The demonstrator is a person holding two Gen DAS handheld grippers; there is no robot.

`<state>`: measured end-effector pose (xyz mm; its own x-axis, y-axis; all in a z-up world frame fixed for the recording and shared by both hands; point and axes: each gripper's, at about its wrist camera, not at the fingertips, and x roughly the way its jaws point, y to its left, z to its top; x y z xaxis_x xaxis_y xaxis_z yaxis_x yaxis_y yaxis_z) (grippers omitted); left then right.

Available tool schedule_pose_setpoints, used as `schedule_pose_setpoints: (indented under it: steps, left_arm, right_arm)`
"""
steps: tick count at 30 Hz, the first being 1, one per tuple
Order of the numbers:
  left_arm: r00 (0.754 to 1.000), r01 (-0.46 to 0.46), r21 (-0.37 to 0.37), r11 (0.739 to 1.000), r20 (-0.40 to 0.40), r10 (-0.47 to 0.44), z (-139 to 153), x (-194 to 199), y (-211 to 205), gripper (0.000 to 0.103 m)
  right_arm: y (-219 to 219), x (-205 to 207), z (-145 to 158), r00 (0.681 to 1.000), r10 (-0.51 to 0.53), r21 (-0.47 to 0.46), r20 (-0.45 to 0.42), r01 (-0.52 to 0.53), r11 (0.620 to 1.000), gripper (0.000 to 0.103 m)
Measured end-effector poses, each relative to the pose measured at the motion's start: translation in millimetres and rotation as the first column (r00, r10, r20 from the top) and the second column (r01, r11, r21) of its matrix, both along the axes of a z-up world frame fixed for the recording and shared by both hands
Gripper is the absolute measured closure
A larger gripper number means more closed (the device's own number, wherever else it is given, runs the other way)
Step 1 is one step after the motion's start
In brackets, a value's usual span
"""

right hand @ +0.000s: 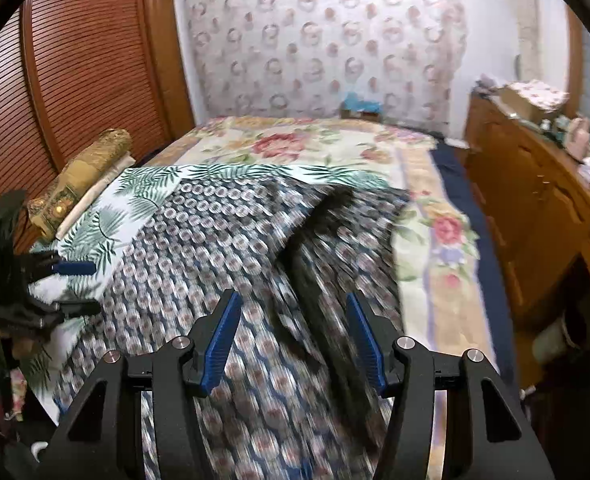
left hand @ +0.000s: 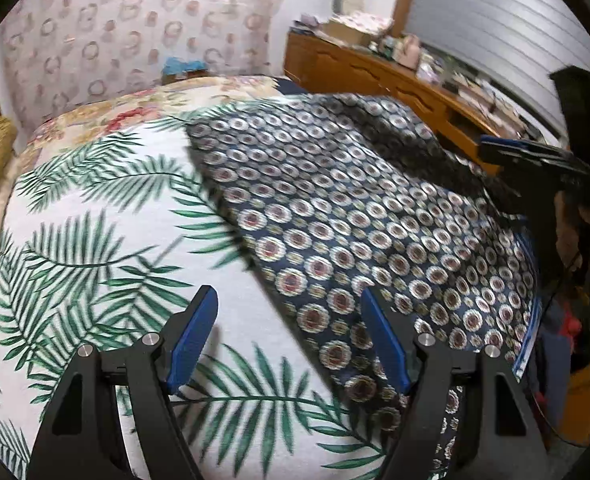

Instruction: Fold small clothes

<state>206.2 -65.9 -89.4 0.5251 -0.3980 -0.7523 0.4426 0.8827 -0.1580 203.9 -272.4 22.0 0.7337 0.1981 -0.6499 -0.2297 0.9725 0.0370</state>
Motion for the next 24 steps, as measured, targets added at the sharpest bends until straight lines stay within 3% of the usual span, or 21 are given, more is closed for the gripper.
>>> schedule_pose_setpoints:
  steps: [4,9,11,12,13,17,19,21,22,24]
  left_arm:
    - [1.0,-0.021,-0.018,1.0,0.013,0.022,2.7,-0.4,8.9,0.028]
    - [1.0,-0.015,-0.01,1.0,0.026,0.015,3.0,-1.8,11.3,0.028]
    - [1.0,-0.008,-0.006,1.0,0.029,0.008,1.5,-3.4,10.5,0.028]
    - [1.0,-0.003,-0.007,1.0,0.027,0.003,0.3,-4.0,9.3,0.028]
    - [1.0,0.0,-0.008,1.0,0.026,0.0,-0.4,-4.9,9.1,0.028]
    - [1.0,0.008,-0.013,1.0,0.02,-0.008,-2.6,-6.7,8.3,0.028]
    - [1.0,0.016,-0.016,1.0,0.017,-0.016,-3.2,-7.6,7.4,0.028]
    - [1.0,0.025,-0.017,1.0,0.012,-0.025,-4.2,-7.8,3.6,0.028]
    - [1.0,0.027,-0.016,0.999,0.012,-0.027,-4.5,-8.2,2.4,0.028]
    - [0.999,0.035,-0.011,0.999,0.011,-0.035,-5.6,-8.6,-0.9,0.028]
  right_arm:
    - [10.9,45.0,-12.4,0.993,0.026,-0.024,-0.116,-0.029,0.999,0.046]
    - [16.8,71.6,-40.8,0.98,-0.031,-0.19,-0.196,-0.007,0.982,0.05]
    - [10.3,74.0,-44.3,0.978,-0.04,-0.192,-0.202,0.0,0.981,0.086]
    - [9.7,75.0,-43.4,0.979,-0.035,-0.182,-0.202,-0.003,0.983,0.096]
    - [6.1,73.5,-41.8,0.98,-0.022,-0.163,-0.198,-0.011,0.987,0.1]
    - [-8.5,52.6,-15.5,0.996,-0.038,-0.115,-0.083,0.028,0.993,0.101]
    - [-20.9,42.6,-2.8,0.997,-0.056,-0.085,-0.056,0.051,0.995,0.101]
    - [-28.4,38.9,-1.0,0.995,-0.091,-0.114,-0.051,0.085,0.99,0.101]
    - [-29.8,40.7,-4.6,0.993,-0.101,-0.147,-0.063,0.091,0.985,0.099]
    - [-31.8,47.5,-13.9,0.986,-0.133,-0.182,-0.099,0.114,0.977,0.086]
